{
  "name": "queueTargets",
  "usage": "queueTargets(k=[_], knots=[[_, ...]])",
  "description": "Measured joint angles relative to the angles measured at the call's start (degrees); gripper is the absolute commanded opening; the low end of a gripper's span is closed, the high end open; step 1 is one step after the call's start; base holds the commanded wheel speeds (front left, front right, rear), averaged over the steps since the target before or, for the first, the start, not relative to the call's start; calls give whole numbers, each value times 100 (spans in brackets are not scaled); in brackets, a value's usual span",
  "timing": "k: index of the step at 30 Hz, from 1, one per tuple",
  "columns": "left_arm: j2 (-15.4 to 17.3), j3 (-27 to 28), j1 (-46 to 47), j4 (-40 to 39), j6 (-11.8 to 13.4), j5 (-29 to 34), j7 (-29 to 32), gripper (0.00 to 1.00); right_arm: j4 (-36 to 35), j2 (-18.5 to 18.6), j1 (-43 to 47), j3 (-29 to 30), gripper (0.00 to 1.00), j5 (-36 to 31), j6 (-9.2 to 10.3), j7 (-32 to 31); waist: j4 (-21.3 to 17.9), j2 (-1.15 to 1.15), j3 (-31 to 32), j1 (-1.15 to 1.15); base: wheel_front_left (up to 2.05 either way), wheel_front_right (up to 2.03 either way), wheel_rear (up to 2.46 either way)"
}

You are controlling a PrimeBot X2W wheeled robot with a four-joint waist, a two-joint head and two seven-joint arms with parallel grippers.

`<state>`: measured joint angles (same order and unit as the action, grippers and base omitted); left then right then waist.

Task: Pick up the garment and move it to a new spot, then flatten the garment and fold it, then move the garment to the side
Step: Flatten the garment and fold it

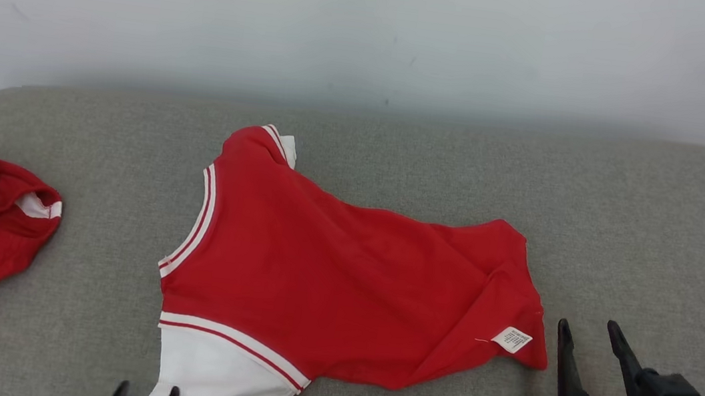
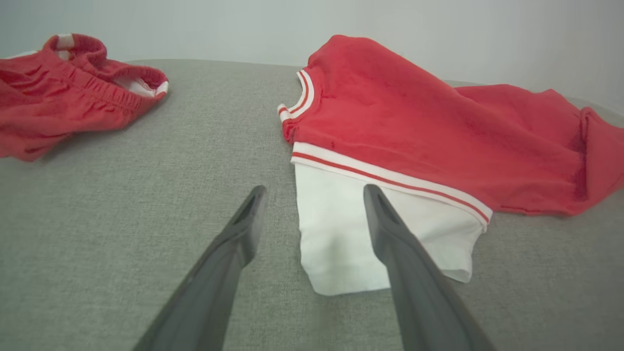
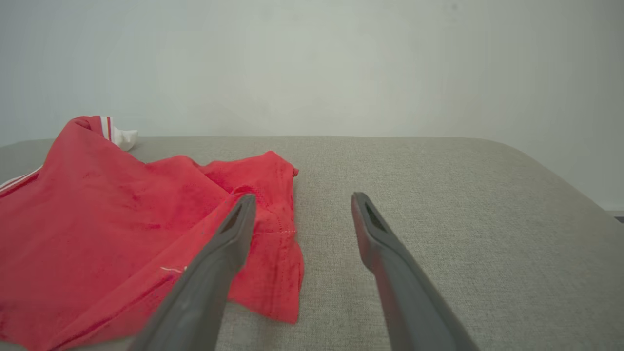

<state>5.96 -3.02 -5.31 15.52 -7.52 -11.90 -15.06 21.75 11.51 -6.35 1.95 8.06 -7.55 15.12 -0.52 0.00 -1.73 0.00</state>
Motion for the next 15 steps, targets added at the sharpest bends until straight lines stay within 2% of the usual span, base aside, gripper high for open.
queueTargets(k=[1, 4, 15], knots=[[58, -220, 103, 212, 0, -101, 1, 100, 345, 43, -244, 8, 100, 0, 0, 1, -7, 0, -72, 0, 0, 0, 0], [158, -466, 269, 495, 0, -243, 1, 100, 782, 71, -603, 1, 100, -11, 0, 1, -12, 0, -184, 0, 0, 0, 0], [345, -716, 892, 1490, 0, -647, 1, 100, 2215, 5, -1514, -153, 100, -59, 0, 0, 31, 0, -461, 1, 0, 0, 0]])
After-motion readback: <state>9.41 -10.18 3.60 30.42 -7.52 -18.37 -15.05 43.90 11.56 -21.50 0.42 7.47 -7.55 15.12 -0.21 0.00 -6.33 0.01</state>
